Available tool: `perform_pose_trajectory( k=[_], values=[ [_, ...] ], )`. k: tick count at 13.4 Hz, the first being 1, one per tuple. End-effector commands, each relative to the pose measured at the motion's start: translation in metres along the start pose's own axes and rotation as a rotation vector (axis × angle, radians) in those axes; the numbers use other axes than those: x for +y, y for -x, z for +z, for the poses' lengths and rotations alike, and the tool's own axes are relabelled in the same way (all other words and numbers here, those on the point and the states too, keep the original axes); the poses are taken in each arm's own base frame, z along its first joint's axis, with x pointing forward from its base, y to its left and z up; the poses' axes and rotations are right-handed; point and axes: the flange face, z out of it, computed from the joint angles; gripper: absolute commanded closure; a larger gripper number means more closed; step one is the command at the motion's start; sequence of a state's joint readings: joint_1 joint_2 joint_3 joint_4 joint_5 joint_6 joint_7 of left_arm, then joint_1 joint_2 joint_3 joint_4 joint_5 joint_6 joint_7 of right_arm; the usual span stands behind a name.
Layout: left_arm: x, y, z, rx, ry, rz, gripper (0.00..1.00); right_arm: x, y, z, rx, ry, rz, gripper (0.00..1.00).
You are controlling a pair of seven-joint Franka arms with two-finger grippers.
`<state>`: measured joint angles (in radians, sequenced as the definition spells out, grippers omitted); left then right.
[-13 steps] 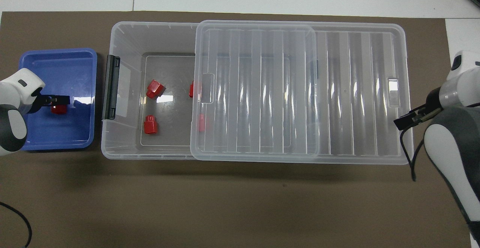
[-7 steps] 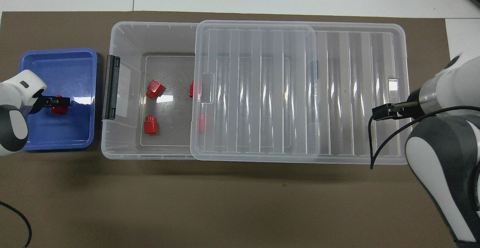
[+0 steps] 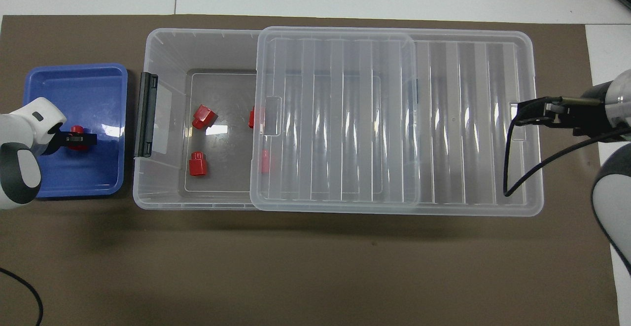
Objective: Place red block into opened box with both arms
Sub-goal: 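Grasp the red block with the left gripper while the right gripper withdraws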
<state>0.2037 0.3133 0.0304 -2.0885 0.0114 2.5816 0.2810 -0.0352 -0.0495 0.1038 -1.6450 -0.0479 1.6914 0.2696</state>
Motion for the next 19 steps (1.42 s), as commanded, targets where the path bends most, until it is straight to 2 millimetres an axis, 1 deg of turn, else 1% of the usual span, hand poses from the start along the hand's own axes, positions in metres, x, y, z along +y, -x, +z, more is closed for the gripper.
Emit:
perform_pose_trajectory(
  k=[1, 2, 3, 4, 5, 6, 7, 8, 9, 10, 11, 12, 13, 15, 16, 18, 19],
  values=[
    [0.0, 0.016, 0.007, -0.014, -0.002, 0.007, 1.0, 0.004, -0.019, -0.018, -0.018, 0.001, 0.03, 0.0],
    [-0.001, 0.016, 0.007, -0.014, -0.003, 0.007, 1.0, 0.005, -0.022, -0.022, -0.024, 0.003, 0.032, 0.0],
    [-0.001, 0.016, 0.006, -0.016, -0.003, 0.005, 1.0, 0.011, -0.021, -0.021, -0.042, 0.008, 0.04, 0.0],
    [-0.003, 0.012, 0.003, -0.019, -0.002, -0.005, 1.0, 0.015, -0.02, -0.017, -0.074, 0.026, 0.034, 0.0],
    [-0.006, 0.003, -0.007, -0.025, 0.0, -0.037, 1.0, 0.016, -0.02, -0.014, -0.082, 0.039, 0.032, 0.0],
    [-0.009, -0.012, -0.031, -0.06, 0.008, -0.066, 1.0, 0.014, -0.018, -0.015, -0.089, 0.03, 0.029, 0.0],
    [-0.009, -0.031, -0.065, -0.103, 0.024, -0.083, 1.0, 0.009, -0.019, -0.016, -0.078, 0.02, 0.025, 0.0],
    [-0.003, -0.046, -0.101, -0.14, 0.032, -0.111, 1.0, 0.01, -0.016, -0.018, -0.084, 0.018, 0.023, 0.0],
    [0.007, -0.058, -0.132, -0.168, 0.037, -0.16, 1.0, 0.013, -0.013, -0.016, -0.093, 0.021, 0.024, 0.0],
    [0.03, -0.067, -0.162, -0.182, 0.04, -0.184, 1.0, 0.014, -0.011, -0.013, -0.105, 0.025, 0.025, 0.0],
    [0.049, -0.069, -0.183, -0.198, 0.039, -0.21, 1.0, 0.014, -0.009, -0.012, -0.11, 0.026, 0.024, 0.0],
    [0.069, -0.068, -0.201, -0.204, 0.038, -0.233, 1.0, 0.014, -0.009, -0.011, -0.11, 0.027, 0.024, 0.0],
    [0.091, -0.068, -0.214, -0.201, 0.041, -0.274, 1.0, 0.014, -0.008, -0.01, -0.112, 0.027, 0.023, 0.0],
    [0.145, -0.071, -0.23, -0.186, 0.072, -0.372, 1.0, 0.016, -0.007, -0.01, -0.118, 0.027, 0.007, 0.0],
    [0.174, -0.072, -0.236, -0.175, 0.072, -0.421, 1.0, 0.016, -0.007, -0.009, -0.121, 0.023, -0.033, 0.0],
    [0.221, -0.075, -0.256, -0.157, 0.106, -0.506, 1.0, 0.024, -0.007, -0.009, -0.123, 0.018, -0.034, 0.0],
    [0.242, -0.074, -0.258, -0.16, 0.12, -0.53, 1.0, 0.026, -0.007, -0.009, -0.123, 0.017, -0.035, 0.0]
  ],
)
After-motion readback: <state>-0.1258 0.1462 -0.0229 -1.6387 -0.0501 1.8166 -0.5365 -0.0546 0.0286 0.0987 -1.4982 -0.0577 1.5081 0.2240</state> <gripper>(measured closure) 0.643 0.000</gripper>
